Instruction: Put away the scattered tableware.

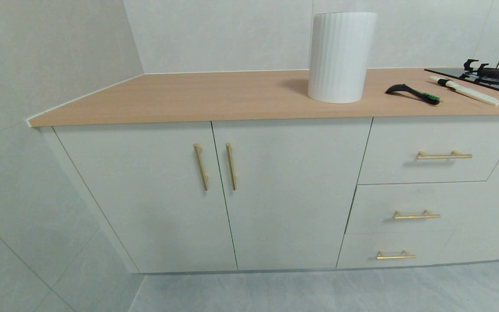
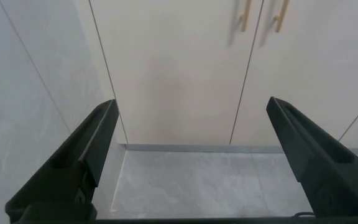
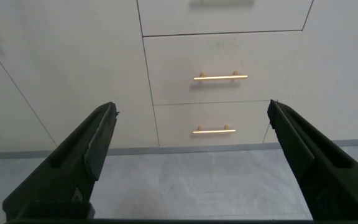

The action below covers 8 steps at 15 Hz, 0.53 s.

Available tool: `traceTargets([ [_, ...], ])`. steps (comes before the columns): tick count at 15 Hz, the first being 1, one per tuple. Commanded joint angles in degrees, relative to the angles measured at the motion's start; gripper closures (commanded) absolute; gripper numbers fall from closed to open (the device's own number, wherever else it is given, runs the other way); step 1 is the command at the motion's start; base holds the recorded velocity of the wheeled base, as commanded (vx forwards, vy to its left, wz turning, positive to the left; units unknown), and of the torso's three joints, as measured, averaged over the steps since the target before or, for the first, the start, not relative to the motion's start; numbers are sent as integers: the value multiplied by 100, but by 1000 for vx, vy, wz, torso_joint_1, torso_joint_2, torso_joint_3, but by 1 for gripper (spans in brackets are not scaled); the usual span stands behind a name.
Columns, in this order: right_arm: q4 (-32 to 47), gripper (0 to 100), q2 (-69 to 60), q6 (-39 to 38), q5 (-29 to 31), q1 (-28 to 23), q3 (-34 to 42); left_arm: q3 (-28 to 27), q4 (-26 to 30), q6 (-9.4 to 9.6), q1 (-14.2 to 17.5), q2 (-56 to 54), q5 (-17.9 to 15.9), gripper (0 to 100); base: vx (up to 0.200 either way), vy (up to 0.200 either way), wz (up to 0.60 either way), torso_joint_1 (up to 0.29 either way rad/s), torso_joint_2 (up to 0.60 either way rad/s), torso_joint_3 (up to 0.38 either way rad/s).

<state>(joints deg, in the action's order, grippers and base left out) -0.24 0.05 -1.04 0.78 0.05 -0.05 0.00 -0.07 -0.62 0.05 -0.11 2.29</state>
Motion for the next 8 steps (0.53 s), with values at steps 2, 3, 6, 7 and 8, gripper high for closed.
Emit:
traceTargets([
  [2, 7, 0, 4, -2, 1, 4, 5, 0, -1, -8, 4, 11, -1, 0, 0, 0, 0, 0, 0, 0],
  [3, 7, 0, 4, -2, 1, 4, 5, 0, -1, -8, 4, 11, -1, 0, 200, 0, 0, 2, -2, -2],
  [6, 7, 0, 4, -2, 1, 4, 5, 0, -1, -8, 4, 11, -1, 0, 67, 0, 0, 1, 1, 2],
  [7, 7, 0, 4, -2, 1, 4, 5, 0, -1, -8, -5, 11, -1, 0, 0, 0, 0, 0, 0, 0],
  [8, 7, 0, 4, -2, 1, 4, 5, 0, -1, 1, 4, 11, -1, 0, 0, 0, 0, 0, 0, 0],
])
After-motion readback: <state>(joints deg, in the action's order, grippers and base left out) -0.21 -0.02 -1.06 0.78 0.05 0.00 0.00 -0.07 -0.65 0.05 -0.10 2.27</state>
